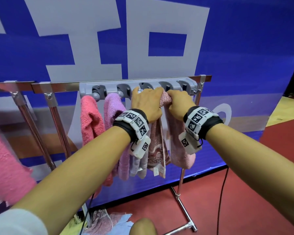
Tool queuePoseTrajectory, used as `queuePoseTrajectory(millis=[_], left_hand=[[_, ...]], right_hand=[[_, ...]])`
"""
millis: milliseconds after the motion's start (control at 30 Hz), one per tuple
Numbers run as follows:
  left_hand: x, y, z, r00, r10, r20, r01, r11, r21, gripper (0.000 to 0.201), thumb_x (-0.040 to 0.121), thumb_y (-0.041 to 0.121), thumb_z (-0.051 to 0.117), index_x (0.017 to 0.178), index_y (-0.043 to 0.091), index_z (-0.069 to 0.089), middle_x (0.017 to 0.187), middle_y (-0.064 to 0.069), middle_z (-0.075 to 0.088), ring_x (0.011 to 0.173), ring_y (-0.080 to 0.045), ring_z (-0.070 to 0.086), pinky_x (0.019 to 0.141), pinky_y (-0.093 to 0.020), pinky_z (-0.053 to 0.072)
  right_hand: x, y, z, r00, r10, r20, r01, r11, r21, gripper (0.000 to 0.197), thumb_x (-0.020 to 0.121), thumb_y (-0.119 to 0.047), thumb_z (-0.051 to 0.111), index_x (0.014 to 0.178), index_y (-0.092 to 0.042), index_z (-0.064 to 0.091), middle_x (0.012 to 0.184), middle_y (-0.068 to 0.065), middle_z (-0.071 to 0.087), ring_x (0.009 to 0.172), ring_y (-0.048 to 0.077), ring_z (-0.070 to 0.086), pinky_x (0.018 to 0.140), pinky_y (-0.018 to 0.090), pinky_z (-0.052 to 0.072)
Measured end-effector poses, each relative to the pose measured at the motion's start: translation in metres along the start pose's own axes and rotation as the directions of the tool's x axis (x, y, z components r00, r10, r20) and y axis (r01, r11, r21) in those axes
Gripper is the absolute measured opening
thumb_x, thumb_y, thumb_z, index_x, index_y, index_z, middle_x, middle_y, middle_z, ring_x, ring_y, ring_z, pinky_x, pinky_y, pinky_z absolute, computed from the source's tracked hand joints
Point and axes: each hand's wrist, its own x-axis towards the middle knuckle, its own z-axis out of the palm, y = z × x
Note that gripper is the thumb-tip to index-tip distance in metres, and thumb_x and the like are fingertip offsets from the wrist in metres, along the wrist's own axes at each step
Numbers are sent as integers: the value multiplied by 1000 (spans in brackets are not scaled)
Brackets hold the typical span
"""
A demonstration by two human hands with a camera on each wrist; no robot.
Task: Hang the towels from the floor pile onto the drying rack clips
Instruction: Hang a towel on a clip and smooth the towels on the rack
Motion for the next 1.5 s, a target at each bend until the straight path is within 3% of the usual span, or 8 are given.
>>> queuePoseTrajectory(millis=[200, 400, 567, 700, 967, 1133, 1333, 1500], left_hand=[[-3, 0, -7, 999, 19, 50, -18, 1000, -24, 49, 70, 22, 60, 117, 26, 49, 106, 5, 66, 112, -25, 59, 107, -54, 26], [-11, -1, -14, 994, 52, 100, -44, 996, -83, 72, 73, 34, 63, 141, 26, 40, 132, 5, 57, 126, -24, 52, 111, -62, 24], [-20, -5, -27, 994, 75, 82, -58, 979, -195, 65, 73, 44, 53, 134, 26, 51, 130, 2, 61, 123, -26, 54, 104, -55, 38], [-28, -15, -48, 996, 79, 26, -67, 949, -307, 67, 68, 45, 51, 131, 22, 56, 124, -3, 66, 115, -30, 59, 96, -48, 48], [-60, -63, -92, 1000, -3, 22, 8, 974, -226, 83, 69, 51, 50, 145, 20, 45, 142, -4, 55, 131, -28, 49, 108, -49, 39], [-93, -114, -104, 996, -48, 76, 55, 993, -100, 93, 65, 73, 41, 145, 27, 41, 147, 0, 47, 137, -26, 38, 111, -56, 32], [-133, -157, -121, 987, -145, 74, 149, 988, -47, 100, 63, 83, 37, 147, 29, 38, 149, 1, 44, 139, -26, 35, 110, -61, 31], [-163, -199, -123, 982, -164, 96, 165, 986, -8, 102, 66, 86, 36, 152, 30, 30, 149, 0, 45, 139, -27, 36, 109, -60, 34]], right_hand=[[-8, -2, -5, 993, 28, 118, -31, 999, 26, 24, 80, -3, 51, 103, -2, 56, 101, 18, 64, 95, 37, 59, 71, 34, 45], [-19, -5, -12, 991, 44, 123, -55, 994, 91, 21, 80, -18, 59, 100, -13, 54, 85, 4, 62, 87, 29, 62, 68, 35, 50], [-27, -13, -28, 997, 35, 75, -46, 987, 154, 63, 79, -25, 64, 138, -16, 43, 127, 9, 60, 109, 27, 60, 93, 42, 51], [-33, -29, -47, 999, -45, 16, 41, 978, 203, 69, 79, -20, 64, 144, -17, 40, 136, 10, 54, 119, 25, 55, 99, 36, 47], [-45, -85, -56, 964, -263, -41, 266, 956, 119, 69, 84, -28, 64, 147, -17, 38, 149, 6, 43, 135, 19, 42, 106, 29, 33], [-48, -123, -48, 928, -370, -37, 372, 925, 73, 73, 84, -35, 65, 148, -14, 36, 151, 6, 41, 138, 21, 39, 108, 25, 29], [-53, -180, -31, 880, -475, 23, 474, 880, 23, 77, 82, -42, 64, 148, -14, 36, 149, 8, 44, 135, 26, 42, 110, 37, 37], [-63, -227, -4, 832, -552, 53, 550, 834, 47, 71, 82, -32, 67, 145, -15, 39, 144, 7, 46, 131, 24, 43, 101, 30, 36]])
